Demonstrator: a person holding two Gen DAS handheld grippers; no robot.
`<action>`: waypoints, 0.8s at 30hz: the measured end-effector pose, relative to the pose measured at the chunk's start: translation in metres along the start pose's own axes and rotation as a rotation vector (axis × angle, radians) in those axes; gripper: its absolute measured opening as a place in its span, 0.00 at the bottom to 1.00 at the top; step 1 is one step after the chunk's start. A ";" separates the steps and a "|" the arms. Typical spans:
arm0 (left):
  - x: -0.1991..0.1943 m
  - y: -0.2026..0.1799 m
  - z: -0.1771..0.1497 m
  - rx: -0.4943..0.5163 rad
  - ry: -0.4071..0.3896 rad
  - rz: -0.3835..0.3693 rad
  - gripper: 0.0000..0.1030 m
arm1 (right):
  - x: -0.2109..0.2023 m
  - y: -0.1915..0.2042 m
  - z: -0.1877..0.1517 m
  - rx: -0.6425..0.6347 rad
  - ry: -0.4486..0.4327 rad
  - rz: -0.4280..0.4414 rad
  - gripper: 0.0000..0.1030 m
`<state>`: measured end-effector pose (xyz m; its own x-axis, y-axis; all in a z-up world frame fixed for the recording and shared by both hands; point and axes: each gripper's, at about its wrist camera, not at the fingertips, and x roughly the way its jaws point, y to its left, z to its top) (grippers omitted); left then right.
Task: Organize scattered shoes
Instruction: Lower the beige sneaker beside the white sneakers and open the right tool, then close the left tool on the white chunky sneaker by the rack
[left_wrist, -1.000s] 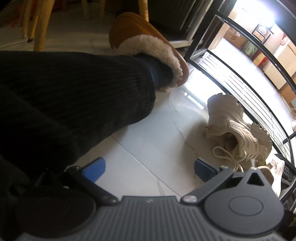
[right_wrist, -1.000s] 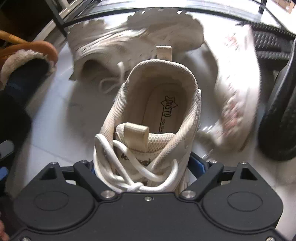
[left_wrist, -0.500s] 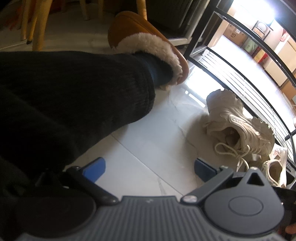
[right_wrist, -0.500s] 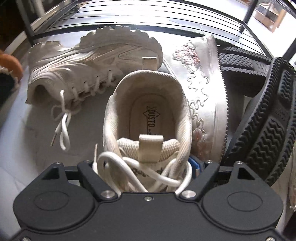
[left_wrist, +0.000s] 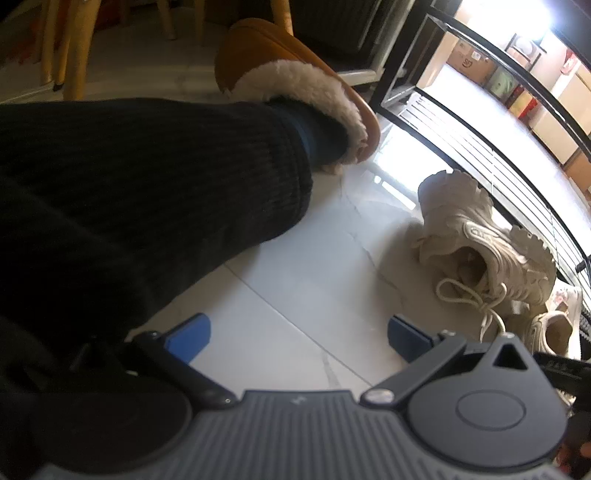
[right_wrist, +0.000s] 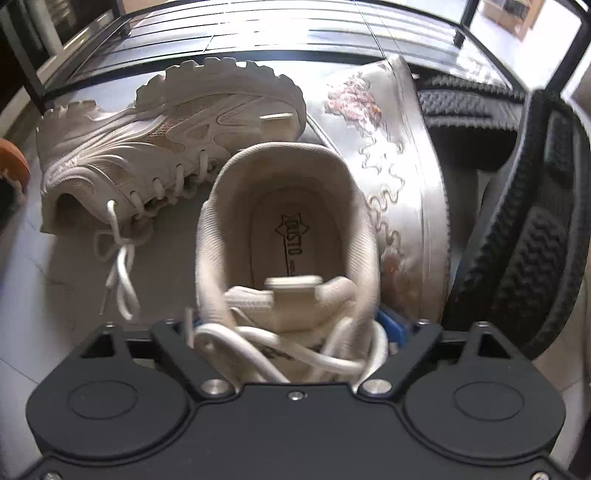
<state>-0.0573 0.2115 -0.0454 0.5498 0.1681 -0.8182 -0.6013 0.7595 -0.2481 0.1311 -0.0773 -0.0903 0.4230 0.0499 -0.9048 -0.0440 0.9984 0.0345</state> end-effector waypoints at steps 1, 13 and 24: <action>0.000 0.000 0.000 0.004 -0.002 0.000 0.99 | -0.004 -0.003 -0.001 0.013 -0.006 0.011 0.97; -0.002 -0.017 -0.008 0.103 -0.039 -0.007 0.99 | -0.085 -0.075 -0.035 0.167 -0.202 0.173 1.00; 0.006 -0.044 -0.016 0.201 0.003 -0.074 0.99 | -0.095 -0.195 -0.102 0.415 -0.422 0.092 1.00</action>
<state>-0.0365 0.1686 -0.0481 0.5860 0.1054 -0.8034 -0.4315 0.8798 -0.1994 0.0068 -0.2798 -0.0546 0.7611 0.0577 -0.6461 0.2236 0.9116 0.3448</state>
